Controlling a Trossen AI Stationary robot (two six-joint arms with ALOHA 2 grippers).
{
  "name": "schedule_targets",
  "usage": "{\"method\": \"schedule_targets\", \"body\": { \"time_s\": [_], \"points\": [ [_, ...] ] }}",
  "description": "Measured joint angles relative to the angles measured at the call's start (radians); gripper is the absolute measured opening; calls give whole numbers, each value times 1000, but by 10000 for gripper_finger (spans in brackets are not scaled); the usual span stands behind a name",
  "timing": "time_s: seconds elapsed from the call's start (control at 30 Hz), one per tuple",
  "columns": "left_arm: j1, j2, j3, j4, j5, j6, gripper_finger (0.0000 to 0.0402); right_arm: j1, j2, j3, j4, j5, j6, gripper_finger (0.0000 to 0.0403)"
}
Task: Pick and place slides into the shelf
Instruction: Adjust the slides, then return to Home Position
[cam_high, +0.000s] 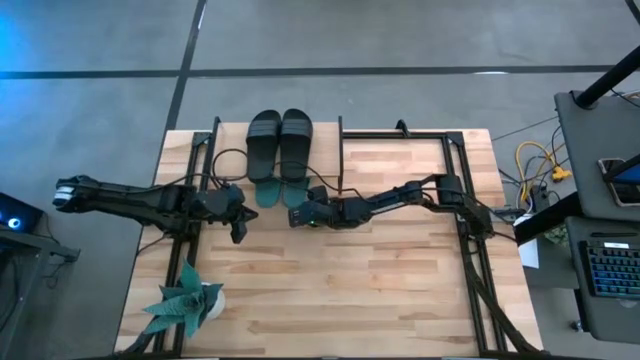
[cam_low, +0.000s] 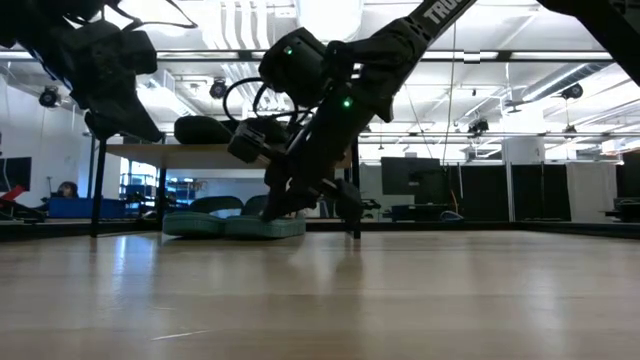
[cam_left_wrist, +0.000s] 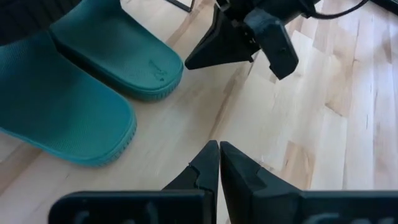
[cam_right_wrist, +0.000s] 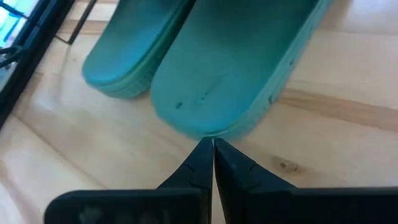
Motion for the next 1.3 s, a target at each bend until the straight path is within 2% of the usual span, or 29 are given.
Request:
{"method": "schedule_targets", "body": {
  "time_s": [0.23,0.57,0.97,1.17,1.3],
  "points": [
    [0,3,0,4,3,-2,0,22,24,0,-1,-24,3,8],
    [0,3,1,3,4,-4,0,-7,47,14,3,4,-25,8],
    [0,5,1,3,6,-4,0,-26,46,14,-21,-10,-36,9],
    [0,8,1,36,25,-4,0,39,-3,21,-13,-69,-26,9],
    [1,16,1,116,62,-4,0,91,-90,40,-10,-115,-121,9]
  ]
}}
